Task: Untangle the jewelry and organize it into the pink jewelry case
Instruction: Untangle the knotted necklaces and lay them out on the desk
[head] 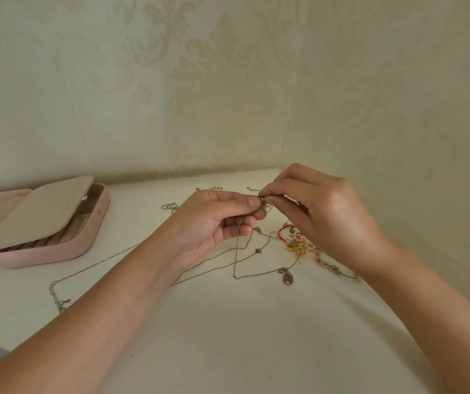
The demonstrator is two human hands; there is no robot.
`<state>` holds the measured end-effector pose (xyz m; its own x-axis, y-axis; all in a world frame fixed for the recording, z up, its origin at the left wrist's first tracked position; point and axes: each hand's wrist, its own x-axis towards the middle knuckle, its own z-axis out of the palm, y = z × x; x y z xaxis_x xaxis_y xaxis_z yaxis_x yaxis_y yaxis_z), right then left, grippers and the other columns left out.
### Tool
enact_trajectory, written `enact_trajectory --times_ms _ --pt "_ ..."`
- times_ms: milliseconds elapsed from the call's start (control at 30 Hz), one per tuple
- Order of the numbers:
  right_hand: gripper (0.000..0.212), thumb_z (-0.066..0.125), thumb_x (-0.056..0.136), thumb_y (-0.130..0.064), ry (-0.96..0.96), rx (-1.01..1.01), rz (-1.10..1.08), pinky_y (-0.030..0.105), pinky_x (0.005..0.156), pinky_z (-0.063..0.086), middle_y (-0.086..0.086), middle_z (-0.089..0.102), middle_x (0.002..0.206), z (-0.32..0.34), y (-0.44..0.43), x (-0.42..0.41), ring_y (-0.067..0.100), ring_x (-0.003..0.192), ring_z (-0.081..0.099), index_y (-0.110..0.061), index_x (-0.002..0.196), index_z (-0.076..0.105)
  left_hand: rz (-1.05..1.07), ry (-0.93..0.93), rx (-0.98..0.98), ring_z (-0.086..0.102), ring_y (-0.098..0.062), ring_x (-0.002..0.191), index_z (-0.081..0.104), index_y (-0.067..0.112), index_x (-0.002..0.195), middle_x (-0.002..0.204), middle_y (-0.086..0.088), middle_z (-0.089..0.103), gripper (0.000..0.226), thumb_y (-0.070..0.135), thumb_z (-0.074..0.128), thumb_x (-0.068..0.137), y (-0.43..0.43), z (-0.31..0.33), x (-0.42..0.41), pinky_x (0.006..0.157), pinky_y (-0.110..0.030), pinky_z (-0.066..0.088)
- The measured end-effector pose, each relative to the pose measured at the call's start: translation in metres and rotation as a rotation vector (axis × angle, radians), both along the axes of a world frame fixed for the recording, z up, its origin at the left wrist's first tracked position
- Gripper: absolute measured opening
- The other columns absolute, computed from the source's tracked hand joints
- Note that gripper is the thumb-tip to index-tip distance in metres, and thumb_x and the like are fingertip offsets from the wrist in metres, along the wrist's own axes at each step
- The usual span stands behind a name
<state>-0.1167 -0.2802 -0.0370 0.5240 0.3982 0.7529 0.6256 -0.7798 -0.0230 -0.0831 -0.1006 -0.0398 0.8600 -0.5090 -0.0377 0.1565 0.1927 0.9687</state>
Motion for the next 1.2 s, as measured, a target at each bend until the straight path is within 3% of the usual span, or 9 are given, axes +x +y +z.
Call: enact_trajectory --times_ms 100,233,433,600,867,1067,1200 --pt "0.014 0.058 0.093 -0.014 0.025 0.012 -0.030 0.028 0.050 0.047 -0.001 0.063 0.084 -0.001 0.002 0.000 0.008 0.055 0.053 -0.011 0.090 0.072 -0.020 -0.014 -0.005 0.061 -0.007 0.055 0.072 0.004 0.077 0.070 -0.006 0.070 0.012 0.011 0.067 0.069 0.000 -0.001 0.000 0.053 -0.016 0.050" --pt "0.010 0.063 0.089 -0.012 0.163 0.172 -0.030 0.005 0.059 0.034 -0.005 0.062 0.081 0.002 0.000 -0.002 -0.004 0.057 0.049 -0.011 0.087 0.073 0.014 -0.187 0.075 0.066 -0.011 0.066 0.066 0.007 0.091 0.079 -0.007 0.073 0.010 0.001 0.064 0.083 0.002 -0.003 -0.001 0.063 -0.019 0.052" --pt "0.012 0.068 0.087 -0.015 0.476 0.444 -0.006 0.009 0.048 0.031 -0.021 0.058 0.066 0.012 -0.002 -0.007 0.006 0.049 0.041 -0.024 0.080 0.072 0.084 -0.505 0.127 0.062 -0.010 0.064 0.045 0.011 0.078 0.074 -0.003 0.072 0.025 -0.007 0.061 0.086 0.001 -0.004 0.000 0.062 -0.019 0.048" --pt "0.009 0.068 0.087 -0.017 0.600 0.514 0.014 0.009 0.042 0.025 -0.018 0.045 0.045 0.015 -0.001 -0.009 0.007 0.040 0.034 -0.022 0.081 0.073 0.118 -0.645 0.141 0.066 -0.013 0.074 0.041 0.013 0.073 0.074 0.001 0.071 0.032 -0.007 0.061 0.087 0.003 -0.006 0.000 0.065 -0.018 0.048" --pt "0.010 0.069 0.086 -0.016 0.668 0.592 0.042 0.012 0.039 0.021 -0.012 0.036 0.040 0.018 0.000 -0.012 0.007 0.037 0.023 -0.021 0.079 0.073 0.224 -0.843 0.235 0.070 -0.009 0.085 0.040 0.014 0.069 0.075 0.002 0.070 0.033 -0.002 0.063 0.087 0.002 -0.004 -0.009 0.076 -0.016 0.049" --pt "0.012 0.066 0.088 -0.013 0.654 0.550 0.024 0.008 0.038 0.021 -0.018 0.042 0.037 0.020 0.002 -0.016 0.007 0.034 0.030 -0.020 0.079 0.071 0.271 -0.926 0.285 0.069 -0.011 0.087 0.040 0.016 0.068 0.076 0.000 0.069 0.034 -0.002 0.063 0.086 0.001 -0.006 -0.011 0.078 -0.021 0.051" --pt "0.014 0.066 0.088 -0.013 0.611 0.481 0.002 0.008 0.039 0.026 -0.024 0.045 0.040 0.021 0.006 -0.016 0.006 0.038 0.037 -0.022 0.078 0.070 0.287 -0.947 0.314 0.068 -0.004 0.086 0.040 0.017 0.066 0.077 0.002 0.069 0.036 -0.003 0.063 0.086 -0.001 -0.007 -0.013 0.078 -0.014 0.048"
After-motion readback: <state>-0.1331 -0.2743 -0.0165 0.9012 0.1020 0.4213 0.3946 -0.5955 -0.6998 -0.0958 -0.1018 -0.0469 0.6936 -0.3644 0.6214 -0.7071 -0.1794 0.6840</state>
